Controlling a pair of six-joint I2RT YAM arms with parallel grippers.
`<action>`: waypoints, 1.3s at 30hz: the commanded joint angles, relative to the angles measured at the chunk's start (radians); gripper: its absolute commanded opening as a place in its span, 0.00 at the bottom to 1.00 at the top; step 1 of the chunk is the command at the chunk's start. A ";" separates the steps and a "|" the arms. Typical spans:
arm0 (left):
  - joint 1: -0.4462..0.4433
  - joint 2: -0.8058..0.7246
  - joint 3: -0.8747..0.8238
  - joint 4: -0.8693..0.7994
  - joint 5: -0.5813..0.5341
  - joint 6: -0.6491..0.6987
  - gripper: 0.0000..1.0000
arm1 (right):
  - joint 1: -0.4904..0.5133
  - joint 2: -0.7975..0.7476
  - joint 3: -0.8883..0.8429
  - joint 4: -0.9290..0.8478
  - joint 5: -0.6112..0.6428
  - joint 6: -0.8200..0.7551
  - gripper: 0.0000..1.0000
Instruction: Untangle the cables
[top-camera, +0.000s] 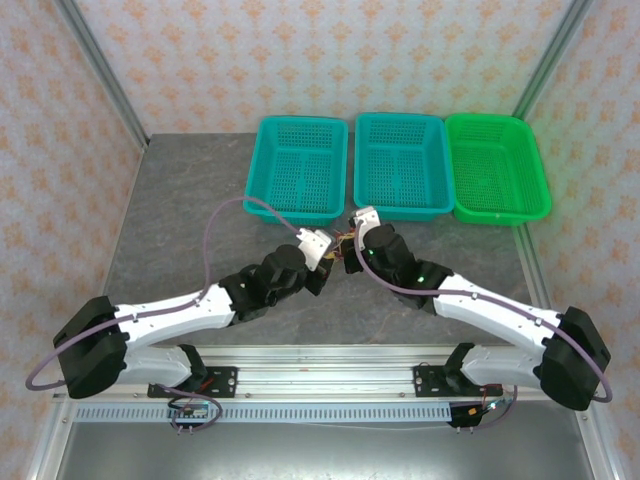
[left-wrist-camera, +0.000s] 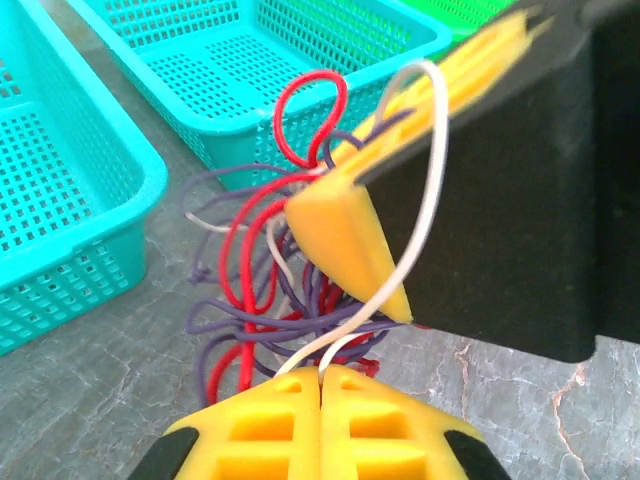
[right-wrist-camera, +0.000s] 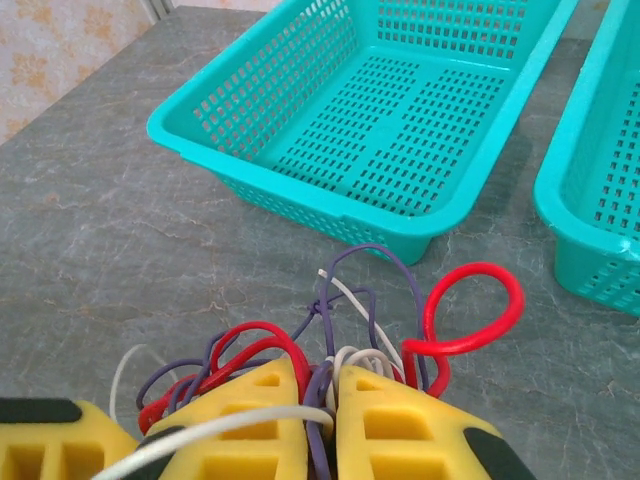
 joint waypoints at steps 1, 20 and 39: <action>0.000 -0.053 0.009 0.051 -0.063 -0.006 0.00 | 0.004 0.002 -0.026 -0.001 0.041 0.007 0.00; 0.009 -0.314 -0.119 -0.097 -0.050 -0.019 0.48 | -0.003 0.070 -0.009 -0.019 0.206 0.020 0.01; 0.101 -0.066 0.078 -0.138 0.143 0.202 0.52 | -0.001 0.052 0.046 0.011 -0.130 -0.025 0.00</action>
